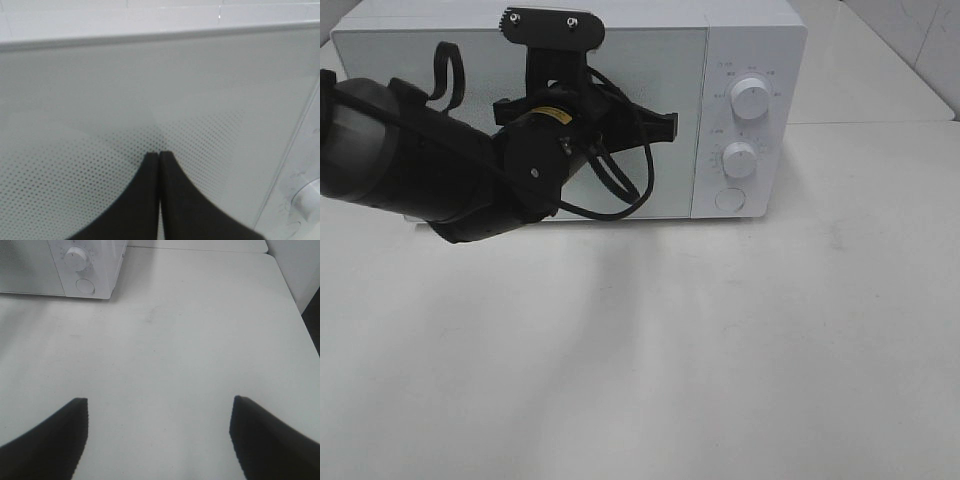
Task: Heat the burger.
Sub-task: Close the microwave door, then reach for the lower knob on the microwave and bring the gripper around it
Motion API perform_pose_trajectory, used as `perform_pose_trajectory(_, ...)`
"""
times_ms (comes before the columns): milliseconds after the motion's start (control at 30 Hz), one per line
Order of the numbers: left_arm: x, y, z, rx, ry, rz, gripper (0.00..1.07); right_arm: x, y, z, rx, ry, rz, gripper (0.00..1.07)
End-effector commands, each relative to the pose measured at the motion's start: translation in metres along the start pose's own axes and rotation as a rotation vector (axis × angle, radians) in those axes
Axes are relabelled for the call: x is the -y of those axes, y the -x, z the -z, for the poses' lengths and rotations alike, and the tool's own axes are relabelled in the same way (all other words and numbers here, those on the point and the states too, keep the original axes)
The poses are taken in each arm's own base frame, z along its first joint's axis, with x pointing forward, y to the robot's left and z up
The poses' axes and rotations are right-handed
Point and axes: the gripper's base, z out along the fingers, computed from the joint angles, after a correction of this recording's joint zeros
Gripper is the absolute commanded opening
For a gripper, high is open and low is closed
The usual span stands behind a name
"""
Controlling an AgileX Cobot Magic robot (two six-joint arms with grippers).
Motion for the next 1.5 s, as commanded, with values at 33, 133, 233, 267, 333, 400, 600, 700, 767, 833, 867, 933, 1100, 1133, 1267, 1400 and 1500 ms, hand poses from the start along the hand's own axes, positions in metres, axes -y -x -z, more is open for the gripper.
perform_pose_trajectory(33, -0.023, 0.018, -0.010, 0.090, 0.106, 0.059, 0.00, 0.001, -0.001, 0.003, 0.037, -0.011, -0.008, 0.76)
perform_pose_trajectory(133, -0.014, 0.017, -0.005, 0.052, 0.067, 0.045, 0.00, 0.001, -0.001, 0.003, 0.037, -0.011, -0.008, 0.76)
perform_pose_trajectory(233, 0.003, 0.013, 0.012, 0.010, -0.001, 0.032, 0.00, 0.001, -0.001, 0.003, 0.037, -0.011, -0.008, 0.76)
perform_pose_trajectory(267, 0.003, 0.013, 0.012, 0.010, -0.001, 0.032, 0.00, 0.001, -0.001, 0.003, 0.037, -0.011, -0.008, 0.76)
perform_pose_trajectory(333, 0.015, 0.011, 0.029, -0.016, -0.052, 0.020, 0.00, 0.001, -0.001, 0.003, 0.037, -0.011, -0.008, 0.76)
perform_pose_trajectory(400, 0.021, 0.009, 0.039, -0.036, -0.082, 0.011, 0.00, 0.001, -0.001, 0.003, 0.037, -0.011, -0.008, 0.76)
perform_pose_trajectory(600, 0.028, 0.006, 0.058, -0.209, -0.209, 0.002, 0.07, 0.001, -0.001, 0.003, 0.037, -0.011, -0.009, 0.76)
perform_pose_trajectory(700, 0.029, 0.005, 0.064, -0.323, -0.304, -0.051, 0.22, 0.001, -0.001, 0.003, 0.037, -0.011, -0.009, 0.76)
perform_pose_trajectory(767, 0.026, 0.005, 0.068, -0.392, -0.354, -0.085, 0.36, 0.001, -0.001, 0.003, 0.037, -0.011, -0.009, 0.76)
perform_pose_trajectory(833, 0.020, 0.008, 0.074, -0.470, -0.394, -0.097, 0.56, 0.001, -0.001, 0.003, 0.037, -0.011, -0.009, 0.76)
perform_pose_trajectory(867, 0.020, 0.008, 0.074, -0.470, -0.394, -0.097, 0.56, 0.001, -0.001, 0.003, 0.037, -0.011, -0.009, 0.76)
perform_pose_trajectory(933, 0.017, 0.011, 0.075, -0.484, -0.399, -0.092, 0.61, 0.001, -0.001, 0.003, 0.037, -0.011, -0.008, 0.76)
perform_pose_trajectory(1100, -0.007, 0.024, 0.086, -0.607, -0.439, -0.099, 0.75, 0.001, -0.001, 0.003, 0.037, -0.011, -0.008, 0.76)
perform_pose_trajectory(1133, -0.007, 0.024, 0.086, -0.607, -0.439, -0.099, 0.75, 0.001, -0.001, 0.003, 0.037, -0.011, -0.008, 0.76)
perform_pose_trajectory(1267, -0.031, 0.036, 0.101, -0.729, -0.467, -0.079, 0.85, 0.001, -0.001, 0.003, 0.037, -0.011, -0.008, 0.76)
perform_pose_trajectory(1400, -0.060, 0.047, 0.119, -0.855, -0.460, -0.067, 0.96, 0.001, -0.001, 0.003, 0.037, -0.011, -0.008, 0.76)
perform_pose_trajectory(1500, -0.081, 0.057, 0.130, -0.901, -0.392, -0.015, 0.98, 0.001, -0.001, 0.003, 0.037, -0.011, -0.008, 0.76)
